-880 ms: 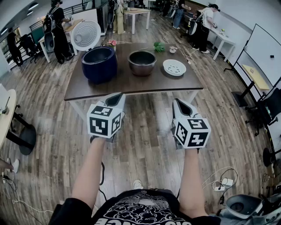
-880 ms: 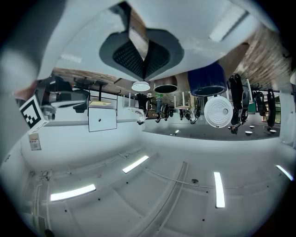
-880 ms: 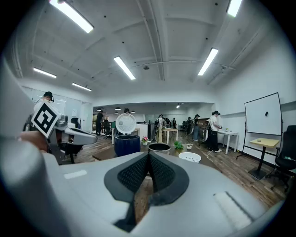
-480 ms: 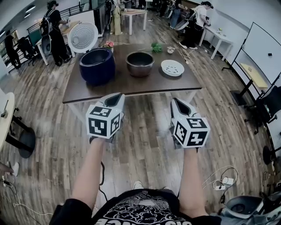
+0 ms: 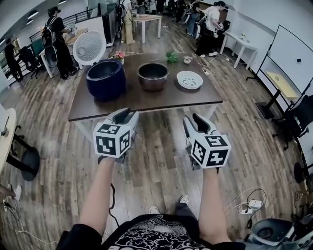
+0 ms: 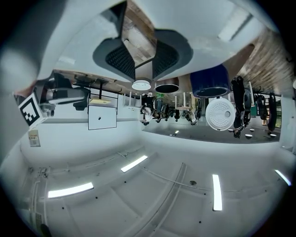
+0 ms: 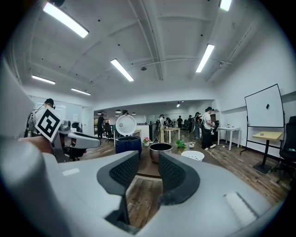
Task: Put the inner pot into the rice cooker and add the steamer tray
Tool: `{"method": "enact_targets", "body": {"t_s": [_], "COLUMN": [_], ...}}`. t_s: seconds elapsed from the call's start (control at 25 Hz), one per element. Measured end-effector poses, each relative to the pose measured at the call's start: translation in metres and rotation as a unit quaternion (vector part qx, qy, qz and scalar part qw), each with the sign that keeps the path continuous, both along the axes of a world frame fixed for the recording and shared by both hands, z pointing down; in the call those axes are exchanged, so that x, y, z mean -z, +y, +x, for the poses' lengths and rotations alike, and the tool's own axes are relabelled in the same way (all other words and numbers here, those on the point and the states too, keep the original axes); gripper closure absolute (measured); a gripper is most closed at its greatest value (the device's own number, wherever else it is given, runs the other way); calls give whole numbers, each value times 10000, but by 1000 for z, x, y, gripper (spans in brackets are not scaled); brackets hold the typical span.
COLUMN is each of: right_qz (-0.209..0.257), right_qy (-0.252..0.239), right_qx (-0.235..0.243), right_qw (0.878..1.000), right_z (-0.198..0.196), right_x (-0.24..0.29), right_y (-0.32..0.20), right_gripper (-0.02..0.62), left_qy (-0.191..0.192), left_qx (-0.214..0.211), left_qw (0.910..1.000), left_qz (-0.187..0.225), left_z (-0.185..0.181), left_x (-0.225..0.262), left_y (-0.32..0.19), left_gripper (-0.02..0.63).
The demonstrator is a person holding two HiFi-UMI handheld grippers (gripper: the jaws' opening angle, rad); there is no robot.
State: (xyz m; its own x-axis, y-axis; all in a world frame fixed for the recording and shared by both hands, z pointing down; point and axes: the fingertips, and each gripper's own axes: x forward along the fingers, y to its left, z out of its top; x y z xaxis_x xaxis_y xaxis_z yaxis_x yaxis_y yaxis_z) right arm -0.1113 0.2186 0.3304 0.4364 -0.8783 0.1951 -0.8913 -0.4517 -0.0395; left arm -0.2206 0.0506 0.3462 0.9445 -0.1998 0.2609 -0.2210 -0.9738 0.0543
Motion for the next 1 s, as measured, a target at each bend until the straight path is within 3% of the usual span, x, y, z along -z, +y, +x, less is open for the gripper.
{"method": "enact_targets", "body": {"t_s": [0.48, 1.0], "right_qz": [-11, -62], "right_qy": [-38, -20], "right_qx": [228, 783], "right_qw": [9997, 9969], "right_z": [35, 132], "right_x": [-11, -7], "right_y": [-6, -34], "right_gripper": [365, 276], "left_qy": [-52, 13], "left_qx": [24, 510], "left_qw": [10000, 9987], "left_qz": [-37, -11], "left_z": [41, 129], "left_x": [-11, -1], "left_y": [-2, -16], "left_gripper": [375, 270]}}
